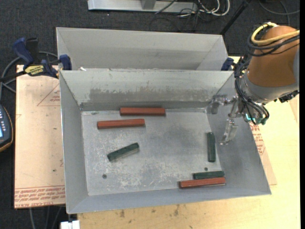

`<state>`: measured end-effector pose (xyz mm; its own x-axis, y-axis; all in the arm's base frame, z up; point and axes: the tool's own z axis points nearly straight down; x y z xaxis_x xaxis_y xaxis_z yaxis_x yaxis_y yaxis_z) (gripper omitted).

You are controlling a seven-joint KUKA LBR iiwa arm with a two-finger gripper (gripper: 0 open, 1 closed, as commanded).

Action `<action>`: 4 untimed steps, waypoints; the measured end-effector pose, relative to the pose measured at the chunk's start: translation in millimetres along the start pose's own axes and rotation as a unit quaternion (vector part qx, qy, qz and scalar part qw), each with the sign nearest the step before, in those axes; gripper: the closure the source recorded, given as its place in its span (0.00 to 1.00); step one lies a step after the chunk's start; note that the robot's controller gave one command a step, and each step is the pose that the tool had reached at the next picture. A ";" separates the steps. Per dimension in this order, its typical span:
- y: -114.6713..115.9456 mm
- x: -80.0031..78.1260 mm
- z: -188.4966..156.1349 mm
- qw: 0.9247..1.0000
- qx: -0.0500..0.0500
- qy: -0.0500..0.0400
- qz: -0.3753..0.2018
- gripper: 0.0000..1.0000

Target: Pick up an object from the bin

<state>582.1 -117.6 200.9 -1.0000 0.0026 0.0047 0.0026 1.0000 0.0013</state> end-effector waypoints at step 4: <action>-19.5 -9.6 129.1 0.868 -0.004 -0.007 -0.497 1.00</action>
Offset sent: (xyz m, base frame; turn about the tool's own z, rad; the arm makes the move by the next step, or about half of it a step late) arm -0.0076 -0.0169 -0.0918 -0.1966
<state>591.0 -136.9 71.7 -0.5091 -0.8606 -0.0138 -0.8607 0.5090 0.0047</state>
